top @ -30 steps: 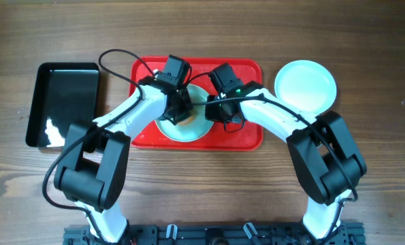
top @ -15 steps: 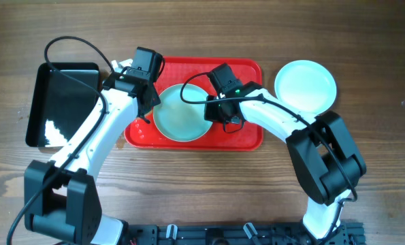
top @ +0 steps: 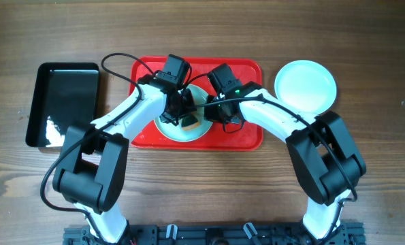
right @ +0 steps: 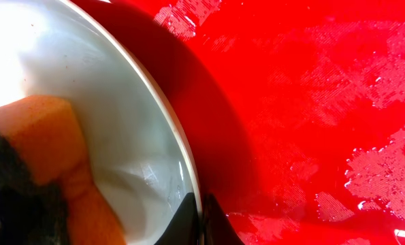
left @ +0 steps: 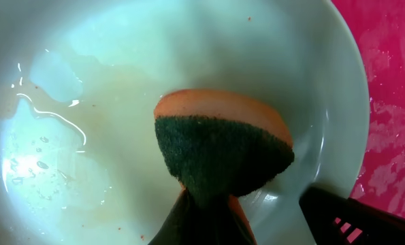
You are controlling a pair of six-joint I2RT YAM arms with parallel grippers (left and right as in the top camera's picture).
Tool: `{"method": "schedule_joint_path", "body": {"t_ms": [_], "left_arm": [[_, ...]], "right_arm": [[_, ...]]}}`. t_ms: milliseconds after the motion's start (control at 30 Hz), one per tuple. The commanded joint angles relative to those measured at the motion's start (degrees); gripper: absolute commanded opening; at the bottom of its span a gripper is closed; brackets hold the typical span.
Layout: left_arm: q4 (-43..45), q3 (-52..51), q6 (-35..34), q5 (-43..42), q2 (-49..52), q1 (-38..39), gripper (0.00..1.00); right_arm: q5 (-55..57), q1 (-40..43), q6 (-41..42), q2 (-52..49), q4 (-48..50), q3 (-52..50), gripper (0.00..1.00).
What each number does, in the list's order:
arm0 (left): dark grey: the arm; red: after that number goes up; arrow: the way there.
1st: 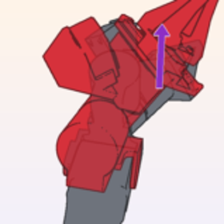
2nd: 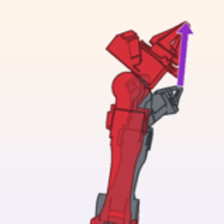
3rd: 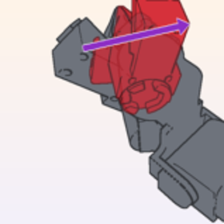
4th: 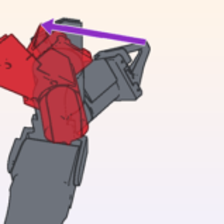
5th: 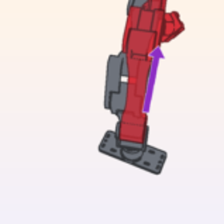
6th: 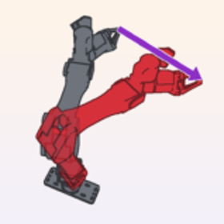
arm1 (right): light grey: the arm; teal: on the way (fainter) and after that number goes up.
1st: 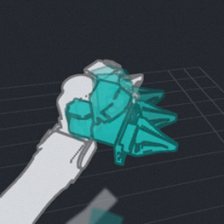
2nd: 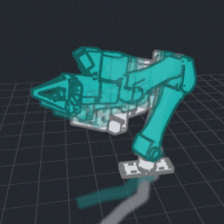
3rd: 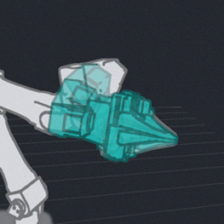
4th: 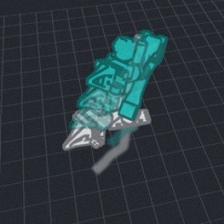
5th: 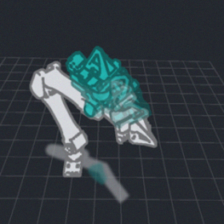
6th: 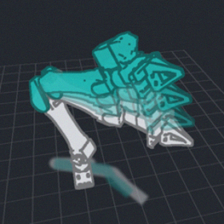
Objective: Clean dirty plates on tray and stack at the side
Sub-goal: 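Scrub the last plate with the sponge in the left gripper, then lift the last plate with the right gripper and stack it on the pile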
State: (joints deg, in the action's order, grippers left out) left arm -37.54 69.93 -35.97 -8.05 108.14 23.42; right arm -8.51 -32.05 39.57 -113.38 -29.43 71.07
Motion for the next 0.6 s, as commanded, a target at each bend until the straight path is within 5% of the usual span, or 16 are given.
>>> {"method": "schedule_joint_path", "body": {"t_ms": [0,233,567], "left_arm": [[-1.6,0.37,-0.48,4.0,1.2,-0.07,0.04],[-11.39,0.61,1.05,33.57,1.05,-1.2,0.04],[-17.44,9.68,2.25,31.39,-13.29,-1.42,0.04]], "right_arm": [[2.58,0.28,-0.17,-1.27,-0.63,-0.02,0.04],[2.58,0.28,-0.48,-1.27,-0.7,-0.02,0.04],[2.99,0.31,-0.59,-1.25,-0.22,-0.02,0.04]]}}
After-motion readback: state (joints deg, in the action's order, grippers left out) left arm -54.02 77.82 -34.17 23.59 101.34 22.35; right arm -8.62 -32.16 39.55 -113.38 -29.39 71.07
